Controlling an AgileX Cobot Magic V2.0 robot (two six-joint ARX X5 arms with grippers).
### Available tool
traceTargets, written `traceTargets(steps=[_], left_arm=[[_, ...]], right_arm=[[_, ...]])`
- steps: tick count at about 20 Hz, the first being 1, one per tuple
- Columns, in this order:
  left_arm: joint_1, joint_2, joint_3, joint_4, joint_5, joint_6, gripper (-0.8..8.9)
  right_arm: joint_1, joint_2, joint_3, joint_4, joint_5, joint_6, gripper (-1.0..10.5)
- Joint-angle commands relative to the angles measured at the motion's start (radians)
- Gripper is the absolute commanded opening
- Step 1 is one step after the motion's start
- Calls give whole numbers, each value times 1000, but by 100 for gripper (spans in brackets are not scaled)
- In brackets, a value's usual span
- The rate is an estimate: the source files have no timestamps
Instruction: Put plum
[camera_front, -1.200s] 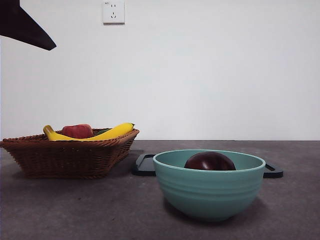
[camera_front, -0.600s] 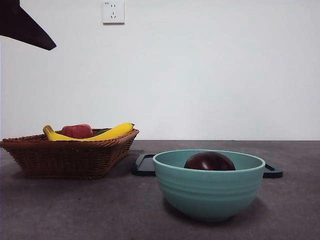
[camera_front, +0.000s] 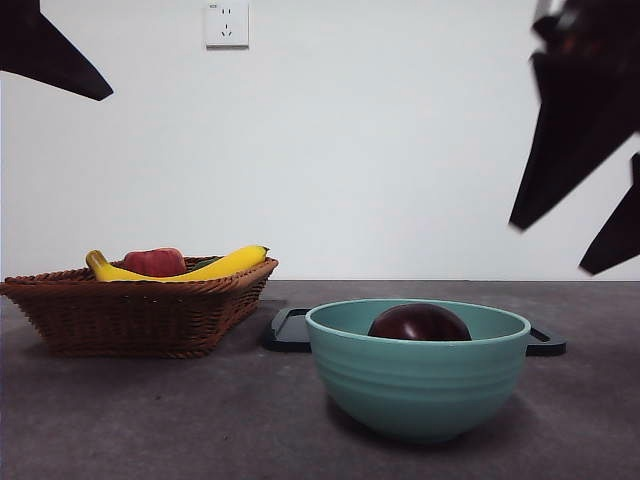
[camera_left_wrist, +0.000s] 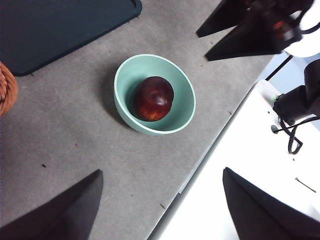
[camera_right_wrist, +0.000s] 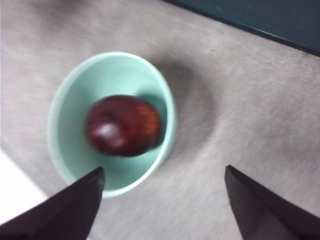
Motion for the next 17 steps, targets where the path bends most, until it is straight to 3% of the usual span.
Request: traceTargets(steps=[1,4,8,14,17], left_arm=[[-5,6,8,6,6,1,373],[-5,6,8,6,6,1,373],[-5,6,8,7,5,1,373],[-5,6,8,21,5,1,373],[-5,6,8,21,5,1,373]], right_arm=[[38,60,6,56,36,30,351],[85,136,6,118,94,56,273],[134,226,6,175,152,91,261],[167,283,6,238,154,120,8],[167,280,8,252,150,138,8]])
